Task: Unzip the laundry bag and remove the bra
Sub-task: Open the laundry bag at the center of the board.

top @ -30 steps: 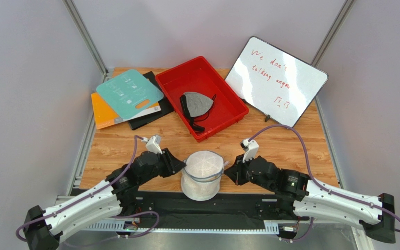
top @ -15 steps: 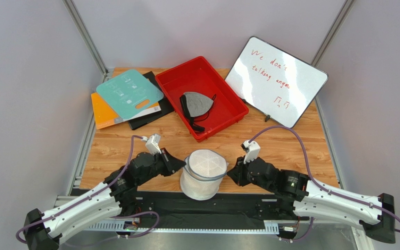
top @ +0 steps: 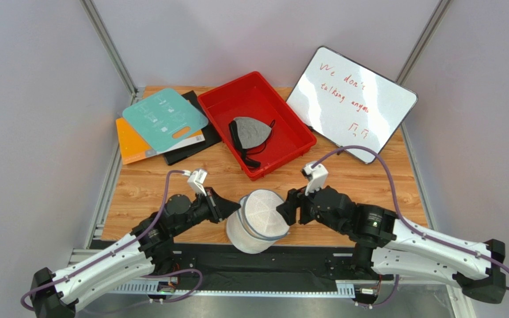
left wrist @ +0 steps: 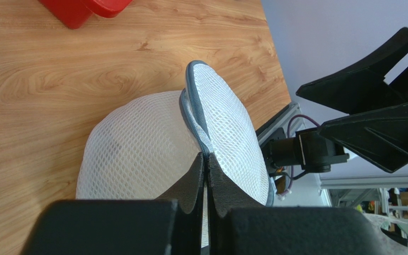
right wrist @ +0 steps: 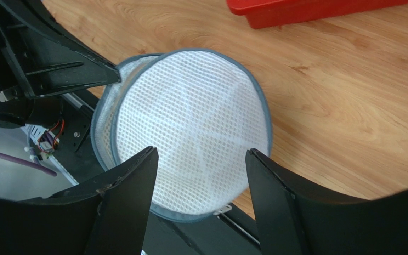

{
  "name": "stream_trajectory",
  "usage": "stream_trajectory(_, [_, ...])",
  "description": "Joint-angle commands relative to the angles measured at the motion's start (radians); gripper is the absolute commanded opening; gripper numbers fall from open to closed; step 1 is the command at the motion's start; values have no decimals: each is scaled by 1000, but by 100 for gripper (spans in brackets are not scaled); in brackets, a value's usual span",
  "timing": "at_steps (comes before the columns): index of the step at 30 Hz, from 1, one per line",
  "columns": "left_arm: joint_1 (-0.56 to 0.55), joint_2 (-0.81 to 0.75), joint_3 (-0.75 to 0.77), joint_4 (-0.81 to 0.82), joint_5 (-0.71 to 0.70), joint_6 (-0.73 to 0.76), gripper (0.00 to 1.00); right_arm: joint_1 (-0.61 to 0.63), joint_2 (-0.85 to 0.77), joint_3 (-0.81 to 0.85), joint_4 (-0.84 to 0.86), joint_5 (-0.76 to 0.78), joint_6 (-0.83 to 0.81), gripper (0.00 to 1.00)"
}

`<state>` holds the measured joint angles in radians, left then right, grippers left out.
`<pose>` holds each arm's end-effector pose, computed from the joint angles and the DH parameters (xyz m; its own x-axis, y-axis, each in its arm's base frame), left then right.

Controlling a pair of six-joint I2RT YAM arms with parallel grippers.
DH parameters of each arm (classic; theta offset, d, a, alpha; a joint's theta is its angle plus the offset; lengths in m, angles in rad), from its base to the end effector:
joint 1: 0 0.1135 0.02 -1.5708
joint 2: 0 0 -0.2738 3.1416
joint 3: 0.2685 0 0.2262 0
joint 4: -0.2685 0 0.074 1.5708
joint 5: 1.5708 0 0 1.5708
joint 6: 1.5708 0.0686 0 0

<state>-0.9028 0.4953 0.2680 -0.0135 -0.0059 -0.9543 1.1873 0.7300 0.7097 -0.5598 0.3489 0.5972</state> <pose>0.0893 -0.1125 0.2189 -0.7230 -0.4008 -0.5627 0.3313 0.5135 -0.7916 0.0783 0.1313 0.2758 -0.5995 -0.0735 -0.7970 -0.5168 0.7959 0.3154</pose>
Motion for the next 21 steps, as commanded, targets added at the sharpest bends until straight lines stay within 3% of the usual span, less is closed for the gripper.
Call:
stream_trajectory(1, [1, -23, -4, 70, 27, 46, 0, 40, 141, 74, 195, -86, -97, 64])
stream_trajectory(6, [1, -43, -6, 60, 23, 58, 0, 118, 342, 209, 186, -18, -112, 57])
stream_trajectory(13, [1, -38, 0, 44, 20, 75, 0, 189, 454, 272, 192, -2, -86, 53])
stream_trajectory(21, [1, -40, -1, 44, 27, 78, 0, 235, 562, 347, 92, 134, -51, 46])
